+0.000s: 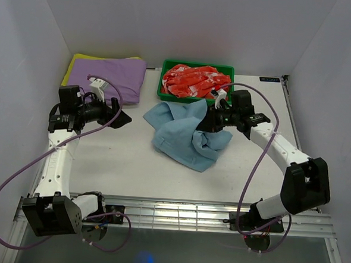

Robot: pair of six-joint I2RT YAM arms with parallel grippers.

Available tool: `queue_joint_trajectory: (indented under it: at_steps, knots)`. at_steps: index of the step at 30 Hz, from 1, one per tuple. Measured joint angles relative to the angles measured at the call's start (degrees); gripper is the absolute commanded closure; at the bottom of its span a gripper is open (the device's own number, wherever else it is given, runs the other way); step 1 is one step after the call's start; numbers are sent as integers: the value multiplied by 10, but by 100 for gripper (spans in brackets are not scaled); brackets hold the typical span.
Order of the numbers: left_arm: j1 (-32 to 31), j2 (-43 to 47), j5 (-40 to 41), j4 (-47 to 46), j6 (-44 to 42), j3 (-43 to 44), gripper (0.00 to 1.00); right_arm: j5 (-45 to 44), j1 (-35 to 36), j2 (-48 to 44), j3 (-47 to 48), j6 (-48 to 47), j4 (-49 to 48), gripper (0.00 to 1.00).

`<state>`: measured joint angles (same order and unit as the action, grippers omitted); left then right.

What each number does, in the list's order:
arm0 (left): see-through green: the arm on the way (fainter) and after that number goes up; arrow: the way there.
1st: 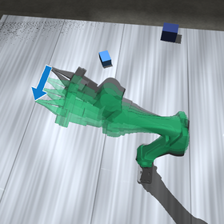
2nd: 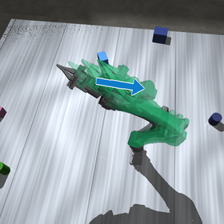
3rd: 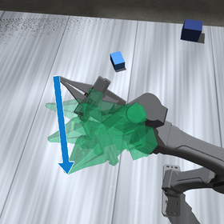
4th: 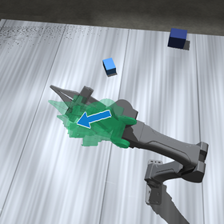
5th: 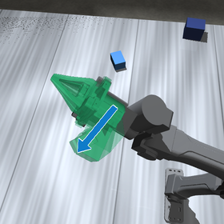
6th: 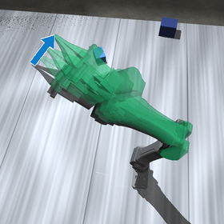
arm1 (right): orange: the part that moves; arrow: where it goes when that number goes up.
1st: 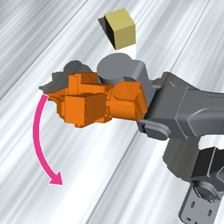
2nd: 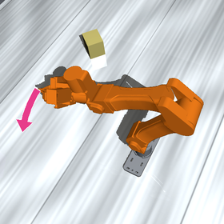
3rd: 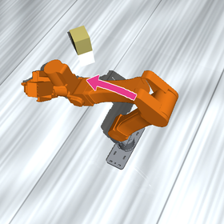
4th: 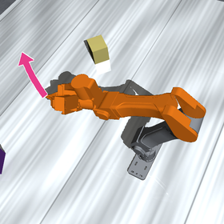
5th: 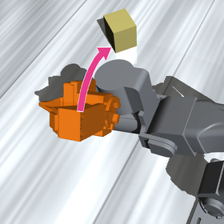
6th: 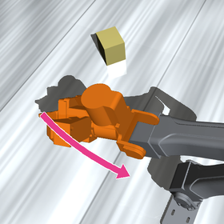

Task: Fold and stack the trousers
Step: Move the trousers to the center of the board

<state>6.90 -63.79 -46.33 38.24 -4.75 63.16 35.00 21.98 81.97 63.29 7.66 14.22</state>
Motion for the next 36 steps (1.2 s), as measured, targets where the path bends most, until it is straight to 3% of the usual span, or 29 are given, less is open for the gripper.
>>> queue_joint_trajectory:
  at_steps: [5,10,11,12,14,15,18,25,30,36]
  knots:
    - [0,-18,-5,-3,-6,-5,2,-4,2,27,-24,5,-28,92]
    - [0,-20,-4,-4,-16,-14,3,-37,-69,24,-32,-17,-30,92]
    - [0,-21,-4,-4,-19,-17,3,-46,-90,24,-32,-31,-21,84]
    - [0,-22,-4,-3,-21,-19,3,-59,-110,24,-31,-52,-9,54]
    - [0,-27,-2,-4,-26,-20,3,-97,-137,28,-25,-93,25,20]
    - [0,-30,-1,-5,-28,-21,4,-118,-148,33,-16,-113,47,10]
    - [0,-40,2,-7,-29,-27,4,-163,-154,59,36,-163,109,2]
    - [0,-54,19,-12,-23,-37,4,-235,-80,30,108,-183,130,6]
    - [0,-54,40,-14,-16,-37,4,-354,113,-13,103,-189,83,5]
    - [0,-59,54,-15,8,-37,3,-461,249,18,99,-197,70,7]
